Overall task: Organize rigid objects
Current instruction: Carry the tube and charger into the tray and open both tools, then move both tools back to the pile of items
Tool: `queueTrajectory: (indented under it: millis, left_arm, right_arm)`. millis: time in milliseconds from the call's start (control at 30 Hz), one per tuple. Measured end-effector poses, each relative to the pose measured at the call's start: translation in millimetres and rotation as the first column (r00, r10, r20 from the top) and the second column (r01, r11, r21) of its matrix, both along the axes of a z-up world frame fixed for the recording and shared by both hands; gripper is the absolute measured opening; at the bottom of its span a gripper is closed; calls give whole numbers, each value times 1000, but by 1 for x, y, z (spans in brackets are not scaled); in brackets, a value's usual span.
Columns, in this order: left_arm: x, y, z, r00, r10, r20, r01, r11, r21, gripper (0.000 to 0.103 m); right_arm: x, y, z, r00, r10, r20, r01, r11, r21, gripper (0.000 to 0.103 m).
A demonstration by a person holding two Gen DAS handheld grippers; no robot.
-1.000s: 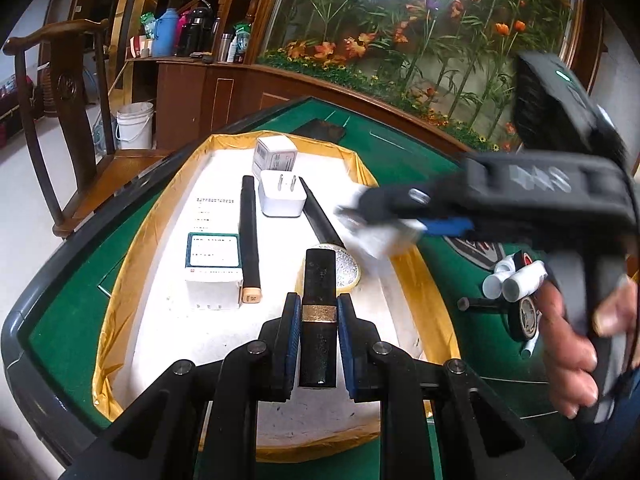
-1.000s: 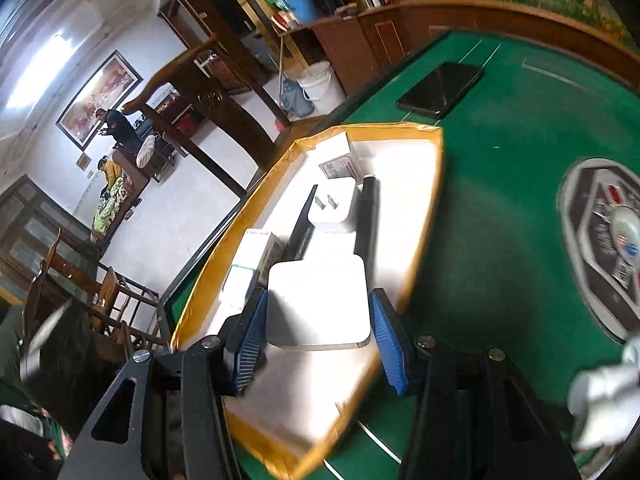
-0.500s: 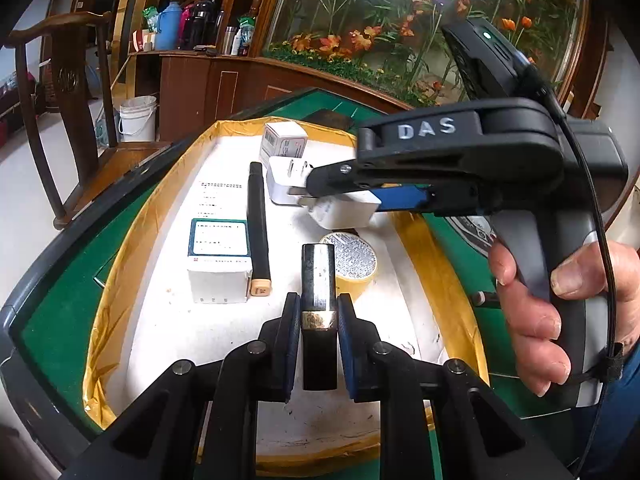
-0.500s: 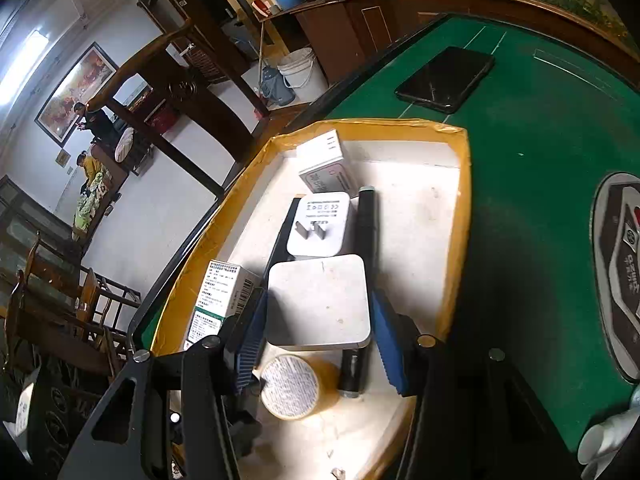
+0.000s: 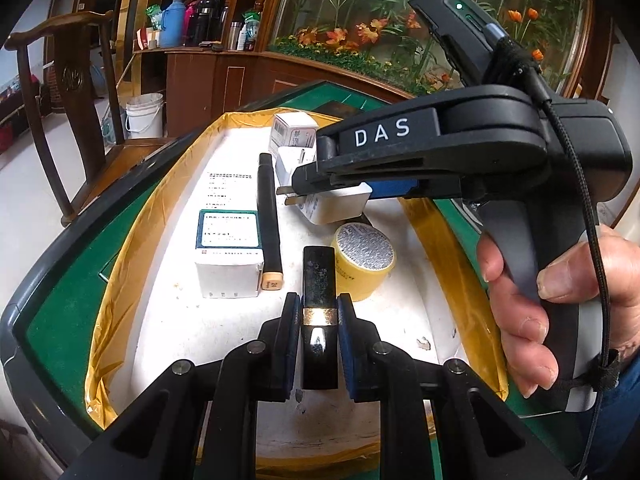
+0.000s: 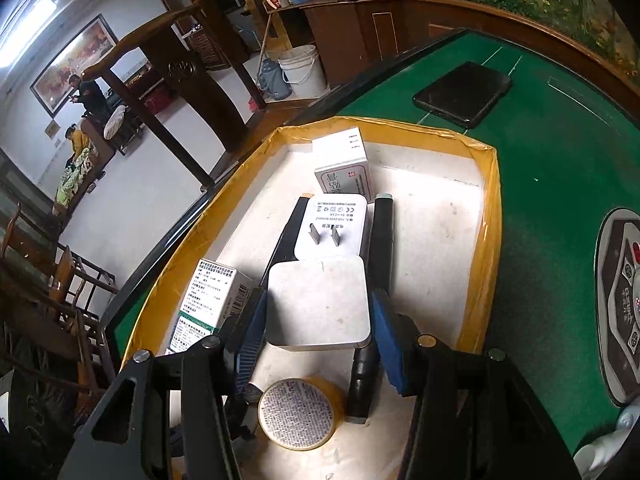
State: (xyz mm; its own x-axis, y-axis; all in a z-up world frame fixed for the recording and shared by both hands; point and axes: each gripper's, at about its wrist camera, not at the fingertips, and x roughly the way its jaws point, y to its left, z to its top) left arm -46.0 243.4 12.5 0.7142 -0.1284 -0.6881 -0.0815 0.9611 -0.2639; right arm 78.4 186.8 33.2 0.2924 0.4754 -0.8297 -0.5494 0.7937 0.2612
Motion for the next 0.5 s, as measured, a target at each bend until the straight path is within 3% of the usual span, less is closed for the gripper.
queueTrajectory:
  millis: [133, 233, 300, 367, 500]
  left_arm:
    - [0, -1, 0, 1000, -1, -6, 1, 1000, -3, 25]
    - [1, 1, 1, 1000, 1, 0, -1, 1000, -11, 42]
    - [0, 2, 2, 1000, 3, 9, -3, 1000, -17, 58]
    - [-2, 4, 2, 1000, 4, 22, -4, 1000, -20, 65]
    - [-4, 4, 2, 999, 6, 41, -5, 1000, -17, 66]
  right_arm:
    - [0, 0, 0, 1000, 11, 0, -11, 1000, -8, 52]
    - [0, -1, 0, 1000, 13, -6, -13, 1000, -5, 52]
    - [-1, -3, 1, 1000, 15, -13, -15, 1000, 4, 52]
    - [-1, -6, 3, 1000, 17, -17, -16, 1000, 17, 52]
    - [-7, -15, 11, 1000, 15, -12, -14, 999, 46, 52]
